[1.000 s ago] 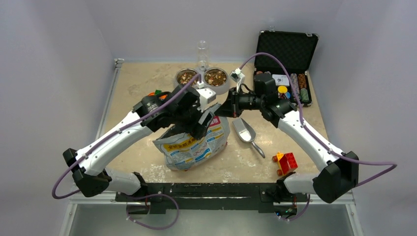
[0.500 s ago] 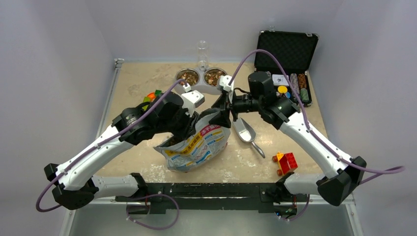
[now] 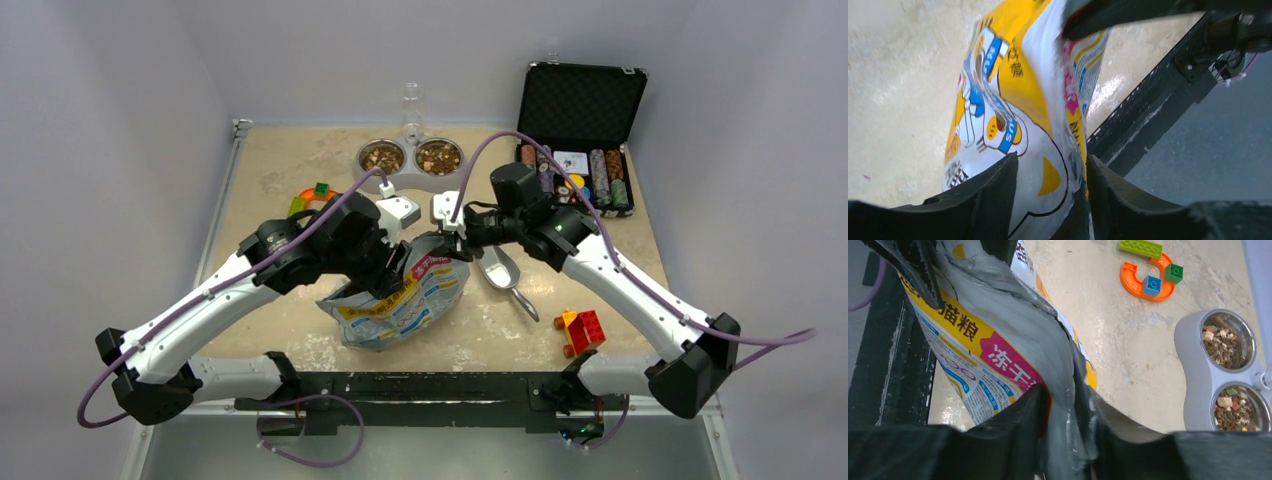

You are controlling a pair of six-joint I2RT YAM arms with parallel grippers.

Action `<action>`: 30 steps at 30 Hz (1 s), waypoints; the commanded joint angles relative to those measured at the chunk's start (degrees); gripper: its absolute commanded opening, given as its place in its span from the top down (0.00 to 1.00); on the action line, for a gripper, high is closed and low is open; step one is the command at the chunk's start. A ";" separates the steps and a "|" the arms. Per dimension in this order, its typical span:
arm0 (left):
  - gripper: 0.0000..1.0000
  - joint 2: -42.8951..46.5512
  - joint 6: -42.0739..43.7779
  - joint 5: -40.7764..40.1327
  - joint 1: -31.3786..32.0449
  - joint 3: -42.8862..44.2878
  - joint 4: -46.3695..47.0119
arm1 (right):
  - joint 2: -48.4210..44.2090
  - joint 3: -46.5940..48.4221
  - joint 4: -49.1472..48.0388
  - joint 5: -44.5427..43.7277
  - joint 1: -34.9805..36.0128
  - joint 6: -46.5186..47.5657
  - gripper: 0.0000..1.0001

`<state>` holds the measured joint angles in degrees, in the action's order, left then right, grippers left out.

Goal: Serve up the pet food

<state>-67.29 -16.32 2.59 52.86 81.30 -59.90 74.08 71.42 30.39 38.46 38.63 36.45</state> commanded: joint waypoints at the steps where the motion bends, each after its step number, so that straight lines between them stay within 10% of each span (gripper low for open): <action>1: 0.41 3.03 -2.40 1.35 -0.21 -3.31 -3.85 | -4.83 -3.47 -5.19 -3.38 -0.18 1.56 0.75; 5: 0.40 7.31 -3.44 -0.34 -0.26 -6.35 -5.45 | -7.16 -6.38 -9.17 -5.55 -0.57 -0.69 1.00; 10: 0.49 11.32 -3.15 -1.66 -0.22 -9.53 -7.65 | -9.11 -8.98 -11.44 -6.14 -2.15 -4.16 1.00; 17: 0.86 17.62 -2.05 -11.50 -0.29 -10.04 -10.43 | -12.38 -11.29 -10.20 -7.17 -3.79 0.58 1.00; 22: 1.00 18.02 1.31 -14.90 -0.30 -7.23 -6.00 | -10.51 -7.23 -3.32 -8.16 0.78 5.46 0.57; 30: 1.00 18.28 11.25 -19.49 -0.53 -6.51 -0.35 | -2.78 0.35 -0.46 -26.24 6.81 8.25 0.56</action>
<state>-51.00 -12.93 -8.40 52.90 70.91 -64.18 68.51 67.61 28.77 25.30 44.12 42.35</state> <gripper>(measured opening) 0.020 0.476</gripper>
